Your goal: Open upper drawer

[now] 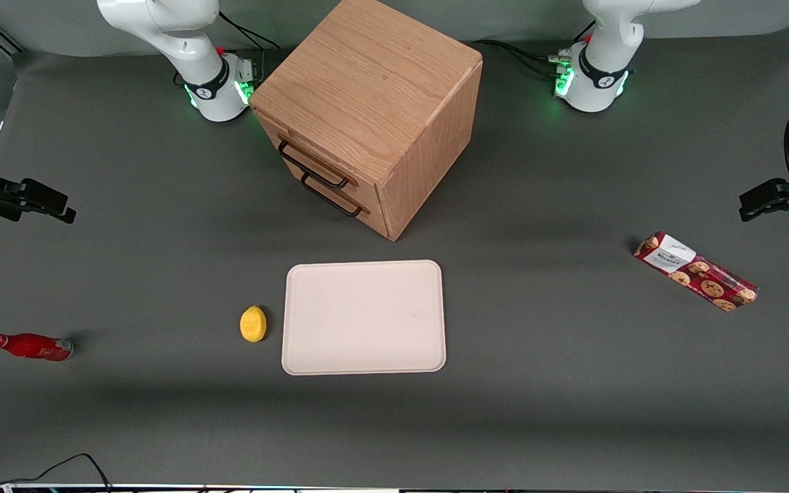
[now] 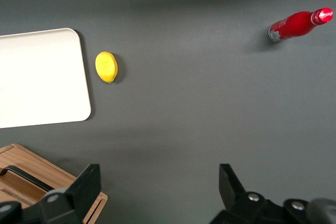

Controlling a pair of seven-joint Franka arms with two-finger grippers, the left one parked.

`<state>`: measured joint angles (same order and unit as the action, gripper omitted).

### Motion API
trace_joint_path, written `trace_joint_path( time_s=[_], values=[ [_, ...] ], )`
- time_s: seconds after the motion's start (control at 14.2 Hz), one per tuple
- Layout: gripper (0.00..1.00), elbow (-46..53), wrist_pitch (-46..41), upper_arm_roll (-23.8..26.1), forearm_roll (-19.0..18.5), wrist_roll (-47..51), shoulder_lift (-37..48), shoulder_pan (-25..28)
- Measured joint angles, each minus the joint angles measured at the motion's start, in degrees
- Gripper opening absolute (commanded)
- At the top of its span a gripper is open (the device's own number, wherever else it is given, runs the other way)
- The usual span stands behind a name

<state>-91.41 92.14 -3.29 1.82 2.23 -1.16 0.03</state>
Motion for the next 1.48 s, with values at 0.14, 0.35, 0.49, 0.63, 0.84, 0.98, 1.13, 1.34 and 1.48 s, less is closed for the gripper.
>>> trace_joint_path(
  time_s=[0.14, 0.35, 0.49, 0.63, 0.84, 0.98, 1.13, 1.34, 1.48],
  values=[
    [1.00, 0.01, 0.00, 0.00, 0.00, 0.00, 0.00, 0.00],
    [1.00, 0.03, 0.00, 0.01, 0.00, 0.00, 0.00, 0.00],
    [1.00, 0.03, -0.01, 0.00, 0.00, 0.00, 0.00, 0.00],
    [1.00, 0.03, -0.01, -0.01, 0.00, 0.00, 0.00, 0.00],
    [1.00, 0.03, -0.02, 0.06, 0.00, 0.00, 0.00, 0.06],
    [1.00, 0.03, -0.02, 0.33, 0.06, 0.00, 0.00, 0.48],
    [1.00, 0.03, -0.03, 0.56, 0.21, 0.00, 0.00, 1.52],
    [1.00, 0.03, -0.05, 0.74, 0.31, 0.00, -0.01, 4.94],
    [1.00, 0.03, -0.80, 0.82, 0.34, 0.00, -0.04, 8.09]
  ],
)
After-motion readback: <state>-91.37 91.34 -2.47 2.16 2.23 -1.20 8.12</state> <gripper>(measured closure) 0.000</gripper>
